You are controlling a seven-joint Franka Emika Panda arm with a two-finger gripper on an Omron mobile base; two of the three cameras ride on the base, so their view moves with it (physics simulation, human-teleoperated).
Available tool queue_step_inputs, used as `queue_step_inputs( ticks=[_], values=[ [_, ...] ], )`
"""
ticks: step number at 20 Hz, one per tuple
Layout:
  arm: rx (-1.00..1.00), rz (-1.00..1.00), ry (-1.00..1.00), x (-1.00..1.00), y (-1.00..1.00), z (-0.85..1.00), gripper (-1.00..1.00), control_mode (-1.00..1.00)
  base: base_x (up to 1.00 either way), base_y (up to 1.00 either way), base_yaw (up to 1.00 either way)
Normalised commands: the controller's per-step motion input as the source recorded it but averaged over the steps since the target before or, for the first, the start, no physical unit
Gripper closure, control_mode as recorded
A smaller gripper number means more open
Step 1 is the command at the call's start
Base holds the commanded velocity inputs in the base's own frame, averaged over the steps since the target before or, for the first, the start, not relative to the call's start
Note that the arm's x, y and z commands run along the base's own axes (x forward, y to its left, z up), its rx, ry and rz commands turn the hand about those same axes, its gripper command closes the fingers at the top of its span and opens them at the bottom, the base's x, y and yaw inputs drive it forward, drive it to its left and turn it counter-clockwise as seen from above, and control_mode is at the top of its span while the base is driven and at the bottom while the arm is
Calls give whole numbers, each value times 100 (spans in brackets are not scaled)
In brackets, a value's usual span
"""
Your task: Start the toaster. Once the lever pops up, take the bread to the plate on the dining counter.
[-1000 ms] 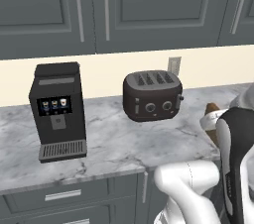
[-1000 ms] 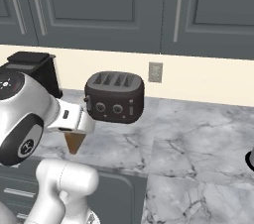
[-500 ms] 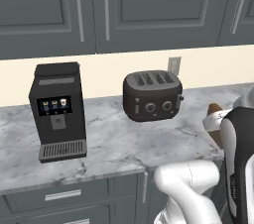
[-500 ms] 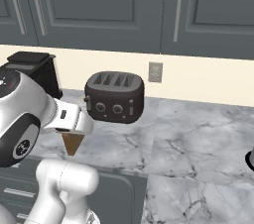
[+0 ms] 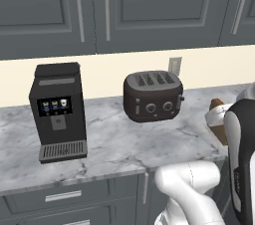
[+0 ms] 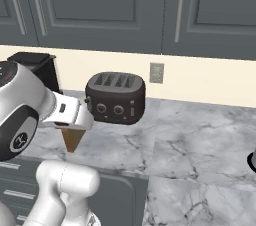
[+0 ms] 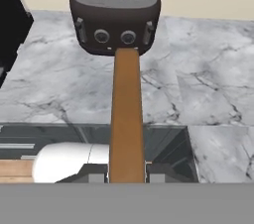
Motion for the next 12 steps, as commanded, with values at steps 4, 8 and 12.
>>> queue_step_inputs(
  ticks=[4, 8, 12],
  values=[
    [0, 0, 0, 0, 0, 0, 100, 100, -2, 0, 0],
    [0, 0, 0, 0, 0, 0, 100, 100, -64, 2, 9],
    [0, 0, 0, 0, 0, 0, 100, 100, -63, 65, 58]
  ],
)
